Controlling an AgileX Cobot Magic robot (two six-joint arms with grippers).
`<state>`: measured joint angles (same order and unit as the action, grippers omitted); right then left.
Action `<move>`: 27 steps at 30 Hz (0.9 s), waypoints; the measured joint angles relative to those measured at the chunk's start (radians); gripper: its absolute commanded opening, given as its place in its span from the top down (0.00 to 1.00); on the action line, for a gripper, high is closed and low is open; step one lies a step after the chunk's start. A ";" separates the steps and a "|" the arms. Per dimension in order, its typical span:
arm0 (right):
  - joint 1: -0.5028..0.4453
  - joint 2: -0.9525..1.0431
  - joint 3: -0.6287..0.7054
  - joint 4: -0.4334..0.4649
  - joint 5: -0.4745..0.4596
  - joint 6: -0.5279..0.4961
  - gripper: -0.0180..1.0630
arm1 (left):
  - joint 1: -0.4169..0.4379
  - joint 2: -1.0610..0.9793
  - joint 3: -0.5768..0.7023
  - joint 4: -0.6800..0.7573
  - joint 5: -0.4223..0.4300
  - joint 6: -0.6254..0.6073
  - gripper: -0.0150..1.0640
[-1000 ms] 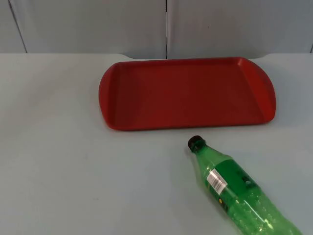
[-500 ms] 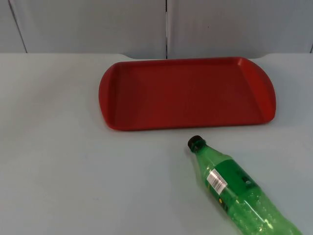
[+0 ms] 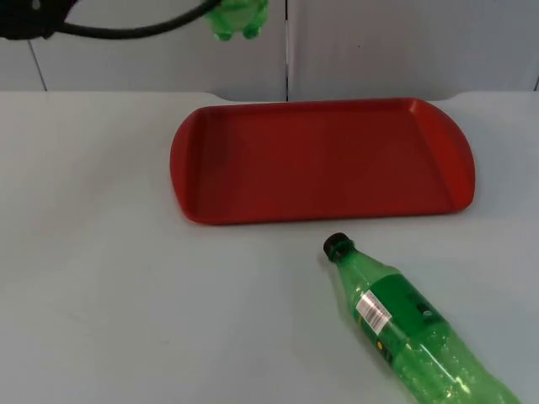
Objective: Place the bottle upright on the tray.
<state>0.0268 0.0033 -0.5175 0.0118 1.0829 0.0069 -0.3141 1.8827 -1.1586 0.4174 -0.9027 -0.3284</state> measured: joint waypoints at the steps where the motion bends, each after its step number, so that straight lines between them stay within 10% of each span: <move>1: 0.000 0.000 0.000 0.000 0.000 0.000 0.01 | 0.000 0.000 0.000 0.000 0.000 0.000 0.99; 27: 0.000 0.000 0.000 0.000 0.000 0.000 0.01 | 0.000 0.462 -0.232 -0.002 -0.196 0.174 0.99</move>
<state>0.0268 0.0033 -0.5175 0.0118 1.0829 0.0069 -0.3141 2.3448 -1.3903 0.4157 -1.0982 -0.1549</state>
